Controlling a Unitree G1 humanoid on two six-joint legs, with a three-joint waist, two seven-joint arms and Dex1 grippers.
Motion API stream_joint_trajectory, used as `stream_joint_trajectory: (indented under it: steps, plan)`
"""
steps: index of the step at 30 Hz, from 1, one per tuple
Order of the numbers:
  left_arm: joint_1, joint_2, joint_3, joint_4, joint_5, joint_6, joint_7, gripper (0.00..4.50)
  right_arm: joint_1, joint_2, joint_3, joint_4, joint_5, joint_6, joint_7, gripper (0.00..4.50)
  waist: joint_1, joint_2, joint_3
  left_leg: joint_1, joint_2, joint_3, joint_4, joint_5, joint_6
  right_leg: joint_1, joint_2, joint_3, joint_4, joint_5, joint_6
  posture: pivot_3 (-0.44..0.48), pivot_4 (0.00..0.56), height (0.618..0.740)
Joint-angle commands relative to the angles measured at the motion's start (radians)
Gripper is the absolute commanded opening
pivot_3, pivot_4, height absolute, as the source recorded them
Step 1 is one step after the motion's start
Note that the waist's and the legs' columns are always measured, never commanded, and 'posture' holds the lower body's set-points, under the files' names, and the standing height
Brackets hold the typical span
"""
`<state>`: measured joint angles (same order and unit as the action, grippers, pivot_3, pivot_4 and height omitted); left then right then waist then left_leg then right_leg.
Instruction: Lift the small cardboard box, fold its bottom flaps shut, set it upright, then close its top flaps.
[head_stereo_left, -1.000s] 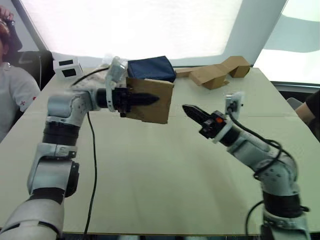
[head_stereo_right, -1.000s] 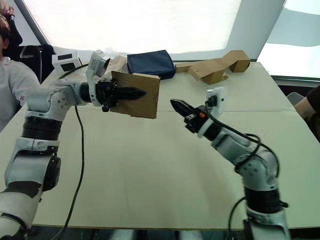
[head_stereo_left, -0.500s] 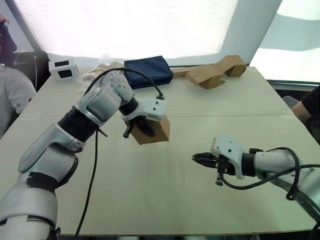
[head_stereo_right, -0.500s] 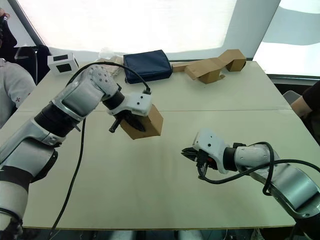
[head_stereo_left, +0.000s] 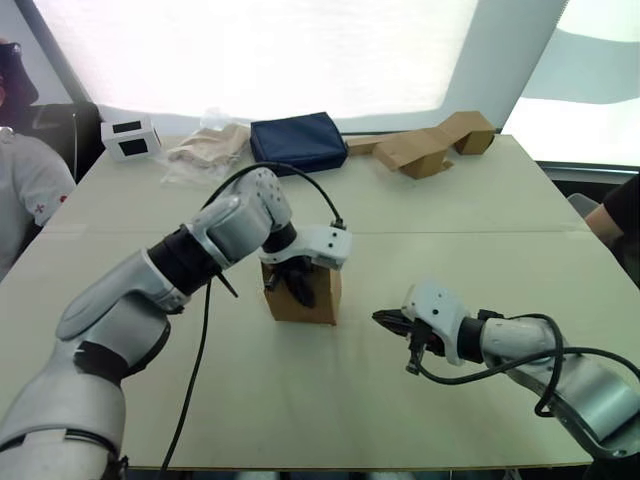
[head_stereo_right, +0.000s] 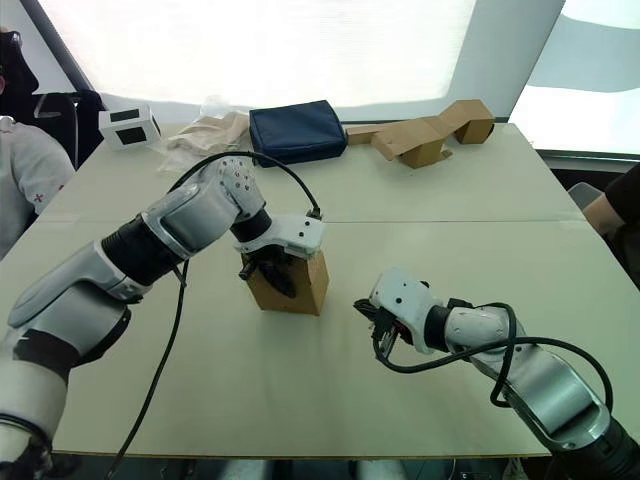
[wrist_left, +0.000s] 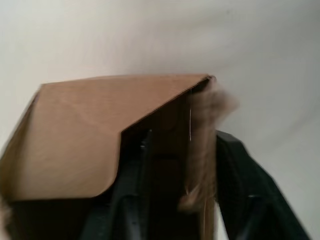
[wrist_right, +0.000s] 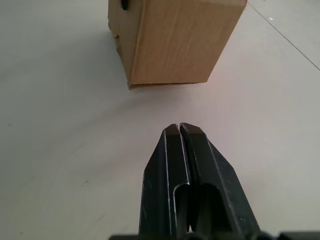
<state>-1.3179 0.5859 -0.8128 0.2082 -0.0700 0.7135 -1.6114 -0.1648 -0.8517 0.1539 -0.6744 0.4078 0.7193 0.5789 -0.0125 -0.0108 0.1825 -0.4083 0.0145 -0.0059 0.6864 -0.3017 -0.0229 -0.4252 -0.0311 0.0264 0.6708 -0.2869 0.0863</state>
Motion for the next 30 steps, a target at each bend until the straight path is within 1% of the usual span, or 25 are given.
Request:
stream_joint_trajectory:
  steps: [1,2,3,5,7,10,12,13,14,15,16,18,19,22,24,28,30]
  plan:
    - [-0.113,0.048,0.019,-0.017,-0.138,0.101,-0.003,1.87,-0.002,0.005,-0.012,-0.036,-0.008,0.001,0.018,0.00,0.000,0.000,0.000,0.000,0.000,0.000,0.000,0.000,0.000,0.000,0.000,0.000,0.000,0.000,0.000,0.000,0.150,0.740]
    - [-0.126,0.062,0.012,-0.023,-0.168,0.120,-0.003,1.87,-0.003,0.006,-0.014,-0.034,-0.008,0.001,0.023,0.00,0.000,0.000,0.000,0.000,0.000,0.000,0.000,0.000,0.000,0.000,0.000,0.000,0.000,0.000,0.000,0.000,0.150,0.740]
    - [-0.147,0.086,0.023,-0.016,-0.224,0.156,-0.003,1.87,-0.010,0.013,-0.020,-0.028,0.002,0.002,0.030,0.00,-0.002,0.000,0.000,0.000,0.000,0.000,0.000,0.000,0.000,0.000,0.000,0.000,0.000,0.000,0.000,0.000,0.150,0.740]
    - [-0.173,0.114,0.038,-0.008,-0.289,0.202,-0.003,1.87,-0.013,0.024,-0.035,-0.023,0.017,0.002,0.040,0.00,-0.005,0.000,0.000,0.001,0.000,0.000,0.000,0.000,0.000,0.000,0.000,0.000,0.001,0.000,0.000,0.000,0.150,0.740]
    - [-0.180,0.121,0.122,0.050,-0.322,0.241,-0.003,1.87,-0.017,0.049,-0.066,-0.016,0.050,0.012,0.044,0.00,-0.004,0.000,0.000,0.001,0.000,0.000,0.000,0.000,0.000,0.000,0.000,0.000,0.002,0.000,0.000,0.000,0.150,0.740]
    - [-0.092,0.153,0.312,0.120,-0.334,0.255,0.101,1.87,-0.011,0.105,-0.132,0.001,0.099,0.029,0.024,0.00,-0.006,0.001,0.000,0.001,0.000,0.000,0.000,0.000,0.000,0.000,0.001,0.000,0.002,0.000,0.000,0.000,0.150,0.740]
    - [-0.007,0.171,0.421,0.112,-0.345,0.280,0.196,1.38,-0.004,0.139,-0.159,0.020,0.111,0.034,0.003,0.00,-0.008,0.001,-0.001,0.001,0.001,0.000,0.000,0.000,0.000,0.000,0.001,0.001,0.002,0.000,0.000,0.000,0.150,0.740]
    - [0.069,0.187,0.480,0.075,-0.348,0.252,0.242,1.23,0.000,0.157,-0.168,0.035,0.110,0.034,-0.010,0.00,-0.009,0.003,-0.002,0.002,0.001,0.000,0.000,0.000,0.000,0.000,0.001,0.001,0.002,0.000,0.000,0.000,0.150,0.740]
    - [0.136,0.198,0.528,0.035,-0.347,0.230,0.282,0.92,0.005,0.170,-0.174,0.047,0.107,0.034,-0.018,0.00,-0.008,0.004,-0.002,0.002,0.002,0.000,0.000,0.000,0.000,0.000,0.000,0.001,0.003,0.000,0.000,0.000,0.150,0.740]
    - [0.193,0.198,0.578,0.004,-0.350,0.237,0.330,0.39,0.009,0.178,-0.172,0.060,0.097,0.031,-0.022,0.00,-0.006,0.003,-0.002,0.003,0.002,0.000,0.000,0.000,0.000,-0.001,0.000,0.002,0.005,-0.001,-0.001,0.000,0.150,0.740]
    - [0.257,0.196,0.628,-0.030,-0.355,0.245,0.383,0.09,0.018,0.184,-0.164,0.074,0.084,0.024,-0.027,0.00,-0.004,0.003,-0.002,0.002,0.002,0.000,0.000,0.000,0.000,-0.001,0.000,0.002,0.006,-0.001,-0.001,0.000,0.150,0.740]
    - [0.391,0.191,0.706,-0.103,-0.354,0.230,0.471,0.02,0.027,0.199,-0.141,0.100,0.059,0.024,-0.046,0.00,0.001,0.002,-0.001,0.002,0.002,0.000,0.001,0.001,-0.001,-0.001,-0.001,0.001,0.007,-0.001,-0.001,0.000,0.150,0.740]
    - [0.477,0.189,0.740,-0.155,-0.349,0.189,0.503,0.02,0.030,0.209,-0.129,0.115,0.047,0.024,-0.057,0.00,0.002,0.002,-0.001,0.001,0.002,0.000,0.002,0.001,-0.001,-0.002,-0.002,0.002,0.008,-0.001,-0.001,0.000,0.150,0.740]
    - [0.673,0.167,0.803,-0.282,-0.361,0.141,0.574,0.02,0.021,0.238,-0.096,0.155,0.017,0.027,-0.077,0.00,0.001,0.002,-0.002,0.000,0.001,0.000,0.004,0.000,-0.001,-0.002,-0.005,0.002,0.008,-0.001,-0.001,0.000,0.150,0.740]
    - [0.734,0.156,0.818,-0.324,-0.368,0.146,0.605,0.02,0.012,0.249,-0.081,0.171,0.002,0.028,-0.082,0.00,0.004,0.001,-0.002,0.000,0.001,0.001,0.005,0.000,-0.001,-0.002,-0.005,0.002,0.009,-0.001,-0.001,0.000,0.150,0.740]
    - [0.915,0.084,0.796,-0.359,-0.313,0.057,0.720,0.02,-0.028,0.274,-0.014,0.223,-0.041,0.049,-0.091,0.00,0.000,0.002,-0.003,0.001,0.000,0.001,0.007,0.000,-0.001,-0.001,-0.005,0.001,0.011,-0.001,-0.001,0.000,0.150,0.740]
    - [0.954,0.055,0.779,-0.363,-0.301,0.026,0.743,0.02,-0.042,0.282,0.015,0.232,-0.054,0.051,-0.083,0.00,-0.001,0.002,-0.002,0.002,0.000,0.001,0.007,0.000,-0.001,0.000,-0.004,0.001,0.011,-0.001,-0.001,0.000,0.150,0.740]
